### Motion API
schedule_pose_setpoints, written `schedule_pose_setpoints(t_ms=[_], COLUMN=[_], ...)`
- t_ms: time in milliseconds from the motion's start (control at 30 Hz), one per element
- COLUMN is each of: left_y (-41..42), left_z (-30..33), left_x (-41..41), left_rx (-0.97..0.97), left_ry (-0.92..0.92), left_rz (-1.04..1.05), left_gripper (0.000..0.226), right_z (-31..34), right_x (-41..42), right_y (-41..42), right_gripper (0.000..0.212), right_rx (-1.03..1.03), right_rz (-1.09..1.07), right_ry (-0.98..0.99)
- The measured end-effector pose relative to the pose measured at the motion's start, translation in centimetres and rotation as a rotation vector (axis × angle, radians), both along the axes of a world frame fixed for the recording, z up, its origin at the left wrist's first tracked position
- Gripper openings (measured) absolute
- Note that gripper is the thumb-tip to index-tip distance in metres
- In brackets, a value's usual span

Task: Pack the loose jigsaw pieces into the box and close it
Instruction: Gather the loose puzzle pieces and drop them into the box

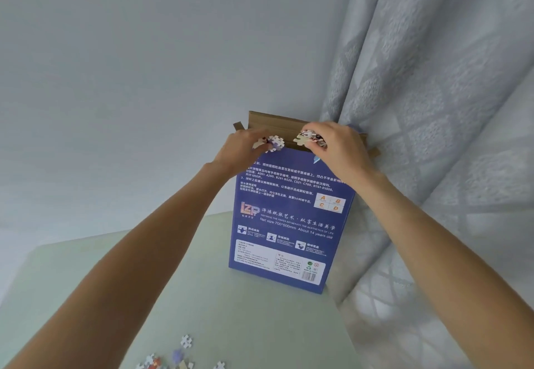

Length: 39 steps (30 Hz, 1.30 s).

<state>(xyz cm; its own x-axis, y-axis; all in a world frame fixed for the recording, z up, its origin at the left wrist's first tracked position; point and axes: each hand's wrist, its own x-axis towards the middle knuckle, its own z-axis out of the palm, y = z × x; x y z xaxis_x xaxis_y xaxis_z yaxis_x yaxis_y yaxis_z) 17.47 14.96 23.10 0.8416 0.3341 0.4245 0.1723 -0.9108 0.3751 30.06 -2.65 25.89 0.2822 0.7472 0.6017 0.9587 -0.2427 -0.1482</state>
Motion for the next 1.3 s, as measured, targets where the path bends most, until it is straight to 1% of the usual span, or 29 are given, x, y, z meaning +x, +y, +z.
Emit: schedule_pose_setpoints(t_ms=[67,133,200,333,400,500,700,733,833,867,967,1033,1067,1133,1200,1300], left_y=[0.4,0.7,0.7,0.6,0.3,-0.5,-1.5,-1.6,-1.9,-2.0,-2.4,-2.6,-2.7,-3.0,-3.1,-3.4], left_z=[0.4,0.4,0.0,-0.3,0.1,0.3,0.7,0.7,0.3,0.1,-0.6,-1.0,-1.1,-1.2,-1.2,-1.3], left_x=[0.6,0.9,0.7,0.3,0.1,-0.6,-2.5,-2.9,-3.8,-4.2,-5.3,-5.8,-6.0,-6.0,-6.1,-6.4], left_rx=[-0.021,-0.020,0.030,0.126,0.169,0.194,0.108,0.099,0.078,0.073,0.087,0.138,0.163,0.199,0.215,0.212], left_ry=[-0.026,-0.050,-0.053,-0.078,-0.045,-0.011,0.027,0.032,0.037,0.038,0.039,0.004,-0.011,-0.018,-0.013,-0.024], left_rz=[0.033,0.042,0.043,0.047,0.022,-0.018,0.001,0.007,-0.002,-0.019,-0.078,-0.070,-0.054,-0.025,-0.006,-0.002], left_gripper=[0.020,0.017,0.018,0.024,0.025,0.024,0.034,0.030,0.010,0.009,0.010,0.009,0.008,0.006,0.006,0.006], right_z=[0.3,0.7,0.7,0.5,0.2,-0.4,-0.6,-0.6,-0.2,-0.2,-0.1,-0.2,-0.3,-0.4,-0.5,-0.7], right_x=[0.8,1.6,1.8,1.3,1.1,0.8,-0.4,-0.7,-1.3,-1.4,-1.9,-2.6,-3.1,-3.7,-4.0,-4.5], right_y=[0.6,1.0,1.0,0.5,0.3,-0.1,-1.0,-1.1,-1.0,-1.0,-1.0,-0.9,-0.8,-0.7,-0.9,-1.3], right_gripper=[0.024,0.022,0.021,0.021,0.021,0.022,0.020,0.021,0.022,0.022,0.021,0.019,0.018,0.021,0.022,0.024], right_rx=[0.006,-0.023,-0.074,-0.020,-0.028,-0.052,-0.037,-0.033,-0.044,-0.057,-0.097,-0.173,-0.224,-0.287,-0.262,-0.246], right_rz=[-0.035,0.009,0.083,0.125,0.135,0.130,0.110,0.111,0.100,0.094,0.083,0.099,0.109,0.131,0.139,0.095], right_ry=[-0.037,-0.075,-0.162,-0.248,-0.277,-0.273,-0.203,-0.180,-0.152,-0.151,-0.222,-0.300,-0.309,-0.267,-0.212,-0.139])
